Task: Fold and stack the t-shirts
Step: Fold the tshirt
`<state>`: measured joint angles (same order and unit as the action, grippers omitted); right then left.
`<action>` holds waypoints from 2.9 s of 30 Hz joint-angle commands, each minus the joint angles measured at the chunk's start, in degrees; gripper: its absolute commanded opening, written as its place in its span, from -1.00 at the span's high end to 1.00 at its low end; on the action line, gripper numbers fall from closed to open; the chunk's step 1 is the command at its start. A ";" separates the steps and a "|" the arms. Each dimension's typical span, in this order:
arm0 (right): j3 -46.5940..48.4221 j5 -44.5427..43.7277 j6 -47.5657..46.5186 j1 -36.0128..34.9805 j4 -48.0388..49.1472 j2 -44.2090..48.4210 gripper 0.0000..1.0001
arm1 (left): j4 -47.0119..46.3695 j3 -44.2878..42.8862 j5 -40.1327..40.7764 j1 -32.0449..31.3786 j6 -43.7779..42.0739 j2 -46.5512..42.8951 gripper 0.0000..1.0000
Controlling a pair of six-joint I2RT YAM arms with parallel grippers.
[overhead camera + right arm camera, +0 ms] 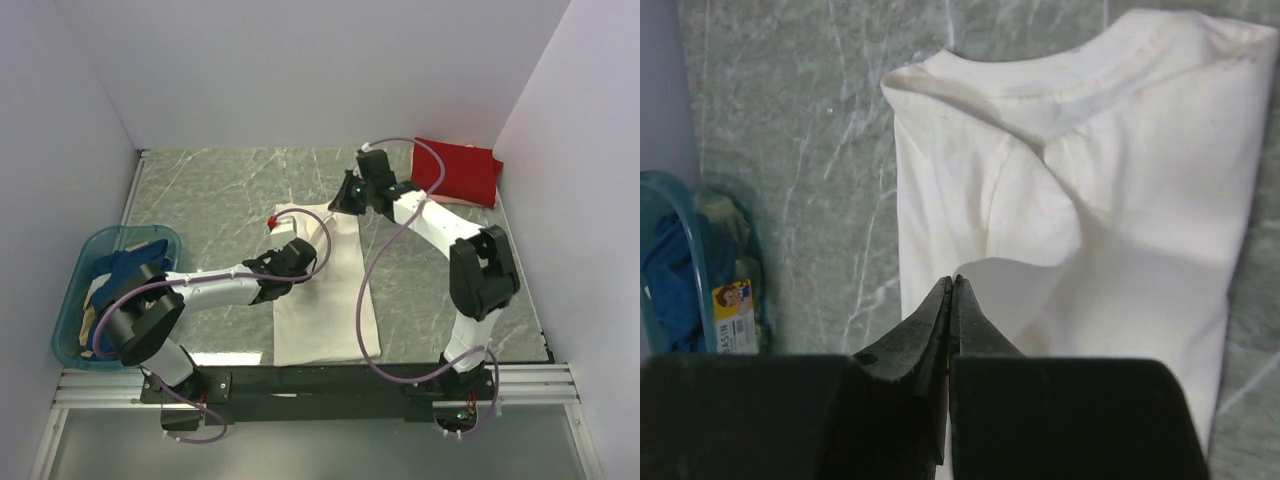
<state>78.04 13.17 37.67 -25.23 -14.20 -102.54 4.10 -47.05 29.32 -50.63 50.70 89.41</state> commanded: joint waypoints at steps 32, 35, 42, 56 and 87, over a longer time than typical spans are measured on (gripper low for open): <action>29.30 -2.54 -8.93 -3.60 -9.54 -18.32 -0.04 | 11.54 -1.02 4.69 1.50 7.05 -6.25 0.29; 21.39 -1.92 -7.09 -1.84 -7.43 -12.96 -0.01 | 11.90 -1.82 3.64 1.50 6.43 -8.45 0.33; 6.43 -0.52 -6.38 0.10 -2.42 -7.06 0.03 | 10.76 -8.05 -1.10 2.11 3.53 -4.42 0.54; 5.19 5.46 -4.80 -0.17 1.89 -14.61 -0.01 | 5.04 -12.99 -12.62 5.63 2.65 9.29 0.88; 14.42 -3.41 -8.75 2.38 -3.03 -19.71 1.00 | 4.34 -6.21 -14.56 6.07 3.97 10.61 0.99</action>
<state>89.89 14.31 30.72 -24.34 -18.79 -121.30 6.20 -54.35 15.68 -44.64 54.78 100.03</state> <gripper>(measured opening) 0.012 0.013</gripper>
